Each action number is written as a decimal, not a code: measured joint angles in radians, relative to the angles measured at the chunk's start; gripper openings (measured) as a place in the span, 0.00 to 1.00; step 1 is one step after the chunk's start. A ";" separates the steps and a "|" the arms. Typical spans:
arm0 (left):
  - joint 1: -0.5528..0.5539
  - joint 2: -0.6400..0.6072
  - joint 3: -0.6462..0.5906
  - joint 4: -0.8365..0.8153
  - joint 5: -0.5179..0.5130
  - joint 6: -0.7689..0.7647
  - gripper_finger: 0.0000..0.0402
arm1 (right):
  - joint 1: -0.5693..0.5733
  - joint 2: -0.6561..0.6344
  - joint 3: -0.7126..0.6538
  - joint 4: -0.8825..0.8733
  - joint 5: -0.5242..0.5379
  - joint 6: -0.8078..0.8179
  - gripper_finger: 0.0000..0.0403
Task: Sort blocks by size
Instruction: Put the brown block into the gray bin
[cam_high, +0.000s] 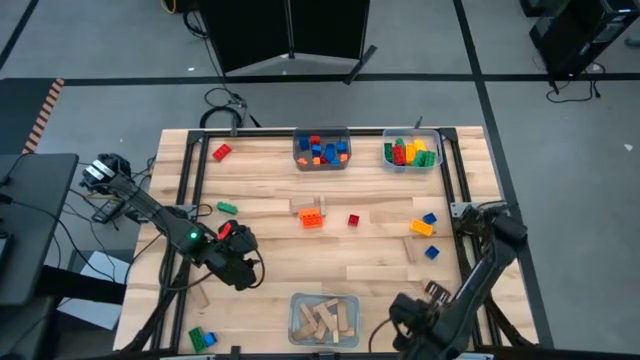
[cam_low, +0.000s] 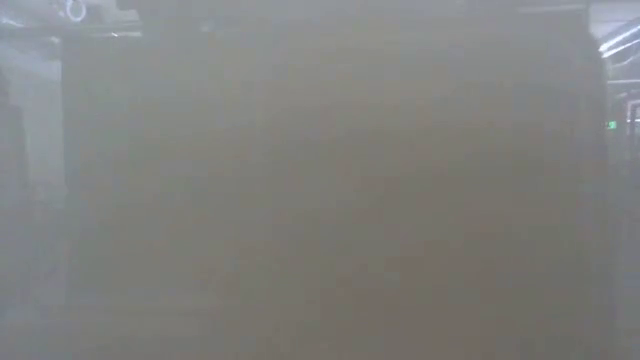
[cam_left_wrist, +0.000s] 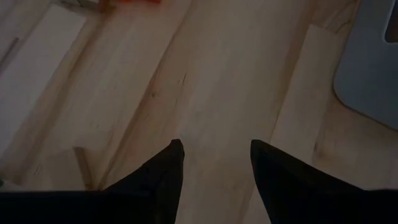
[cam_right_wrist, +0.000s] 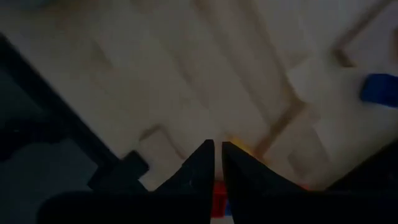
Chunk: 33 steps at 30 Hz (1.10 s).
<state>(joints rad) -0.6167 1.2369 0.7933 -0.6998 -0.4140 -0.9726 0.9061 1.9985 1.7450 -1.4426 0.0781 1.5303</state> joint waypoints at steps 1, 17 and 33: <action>0.000 0.000 0.000 0.000 0.000 0.000 0.48 | 0.005 0.014 0.003 0.011 -0.002 -0.005 0.12; 0.000 0.001 0.000 0.066 0.021 -0.003 0.48 | 0.026 0.080 -0.001 0.231 -0.049 -0.051 0.51; 0.000 0.001 0.000 0.199 0.027 -0.003 0.48 | 0.037 0.171 -0.071 0.227 -0.167 -0.293 0.73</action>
<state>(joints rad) -0.6170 1.2381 0.7933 -0.5010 -0.3870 -0.9752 0.9428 2.1693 1.6738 -1.2152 -0.0892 1.2369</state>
